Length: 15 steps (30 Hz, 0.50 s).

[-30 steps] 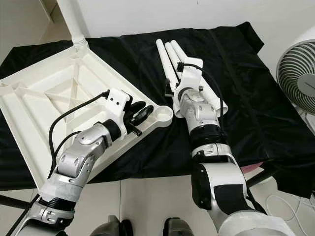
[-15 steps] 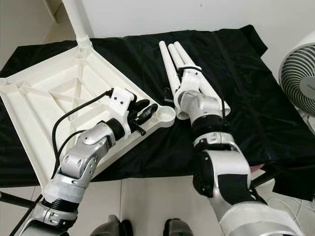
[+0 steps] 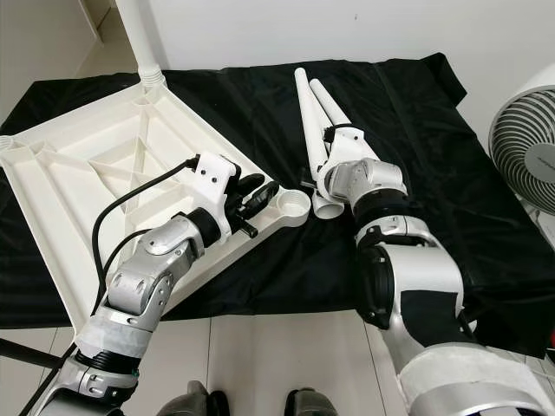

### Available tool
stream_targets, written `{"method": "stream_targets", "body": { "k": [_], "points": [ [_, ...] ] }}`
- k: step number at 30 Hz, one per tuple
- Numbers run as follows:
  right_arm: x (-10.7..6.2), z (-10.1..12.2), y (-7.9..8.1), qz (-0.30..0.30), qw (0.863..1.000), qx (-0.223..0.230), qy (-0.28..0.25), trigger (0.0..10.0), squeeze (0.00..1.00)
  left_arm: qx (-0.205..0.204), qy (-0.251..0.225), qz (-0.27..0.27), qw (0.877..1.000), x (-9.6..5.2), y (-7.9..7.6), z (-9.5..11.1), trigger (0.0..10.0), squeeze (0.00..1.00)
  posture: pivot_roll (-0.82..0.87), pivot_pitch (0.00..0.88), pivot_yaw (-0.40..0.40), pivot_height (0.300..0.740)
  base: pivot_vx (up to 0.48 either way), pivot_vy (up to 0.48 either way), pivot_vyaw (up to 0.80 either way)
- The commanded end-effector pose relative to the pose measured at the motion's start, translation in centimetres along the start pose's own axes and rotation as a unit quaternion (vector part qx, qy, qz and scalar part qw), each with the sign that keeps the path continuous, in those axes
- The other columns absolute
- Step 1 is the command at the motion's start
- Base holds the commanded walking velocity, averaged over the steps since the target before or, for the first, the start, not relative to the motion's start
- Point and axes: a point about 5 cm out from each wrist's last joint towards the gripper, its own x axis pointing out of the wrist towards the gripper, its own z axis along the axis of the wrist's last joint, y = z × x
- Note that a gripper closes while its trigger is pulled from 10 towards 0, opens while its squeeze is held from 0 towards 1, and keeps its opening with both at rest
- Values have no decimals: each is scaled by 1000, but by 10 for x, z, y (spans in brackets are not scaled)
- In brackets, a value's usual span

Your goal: Building children table

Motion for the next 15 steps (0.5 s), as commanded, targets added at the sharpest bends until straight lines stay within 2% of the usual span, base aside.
{"method": "stream_targets", "body": {
  "k": [1,6,11,13,14,15],
  "points": [
    [7,-21,2,4,999,-9,51,0,0,-2,-7,35,999,-1,3,1,10000,0,-131,106,28,740,0,0,0],
    [5,-10,10,35,999,-24,17,0,0,-7,-12,36,999,3,3,3,10000,0,-124,100,15,740,0,0,0],
    [0,8,17,69,997,-9,-44,0,0,-1,-10,35,999,5,4,4,10000,0,-125,100,14,740,0,0,0],
    [0,9,17,71,996,-7,-52,0,0,-1,-10,35,999,5,4,4,10000,0,-125,100,14,740,0,0,0],
    [-2,16,15,70,993,-9,-91,0,0,-1,-11,33,999,6,4,5,10000,0,-126,98,19,740,0,0,0],
    [-5,23,10,63,987,-14,-149,8549,0,-2,-12,28,1000,7,4,7,10000,0,-128,97,23,740,0,0,0]
  ]
}}
